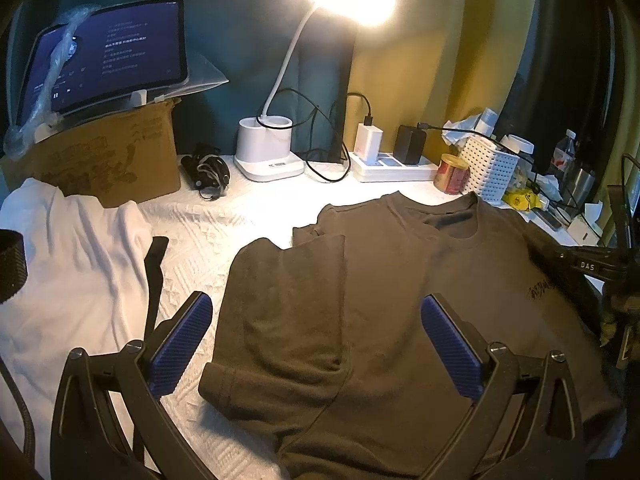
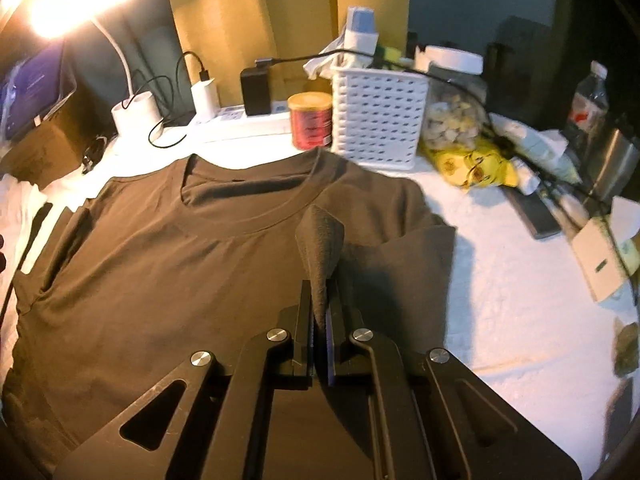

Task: Fold small clothes

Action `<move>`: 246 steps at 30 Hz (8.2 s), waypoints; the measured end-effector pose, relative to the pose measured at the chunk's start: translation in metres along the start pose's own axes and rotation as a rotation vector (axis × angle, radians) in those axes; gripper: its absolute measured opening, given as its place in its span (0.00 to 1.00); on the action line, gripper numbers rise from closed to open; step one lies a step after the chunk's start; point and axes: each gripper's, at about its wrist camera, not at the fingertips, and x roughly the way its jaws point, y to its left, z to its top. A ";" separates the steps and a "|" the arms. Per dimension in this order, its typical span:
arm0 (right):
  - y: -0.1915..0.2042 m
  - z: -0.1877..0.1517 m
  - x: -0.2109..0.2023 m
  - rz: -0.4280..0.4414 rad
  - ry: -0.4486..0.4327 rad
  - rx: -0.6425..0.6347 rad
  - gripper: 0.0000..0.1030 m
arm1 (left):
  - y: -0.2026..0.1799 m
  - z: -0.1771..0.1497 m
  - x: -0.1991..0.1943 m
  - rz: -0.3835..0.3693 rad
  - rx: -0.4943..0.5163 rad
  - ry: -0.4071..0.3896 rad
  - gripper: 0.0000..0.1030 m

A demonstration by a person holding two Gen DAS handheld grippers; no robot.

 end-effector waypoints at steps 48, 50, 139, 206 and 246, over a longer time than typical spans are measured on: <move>0.016 -0.111 -0.053 0.216 0.101 -0.193 0.17 | -0.054 -0.013 -0.010 0.024 0.045 0.046 0.99; 0.023 -0.117 -0.057 0.230 0.098 -0.214 0.42 | -0.049 -0.015 -0.012 0.023 0.036 0.040 0.99; -0.023 -0.068 -0.071 0.174 -0.037 0.037 0.51 | -0.021 0.019 0.013 0.001 0.090 0.040 0.01; -0.063 -0.105 -0.082 0.153 -0.057 0.153 0.51 | -0.024 -0.033 0.030 -0.122 0.032 0.292 0.54; -0.095 -0.121 -0.091 0.149 -0.086 0.225 0.51 | -0.131 -0.014 0.074 -0.356 0.212 0.377 0.84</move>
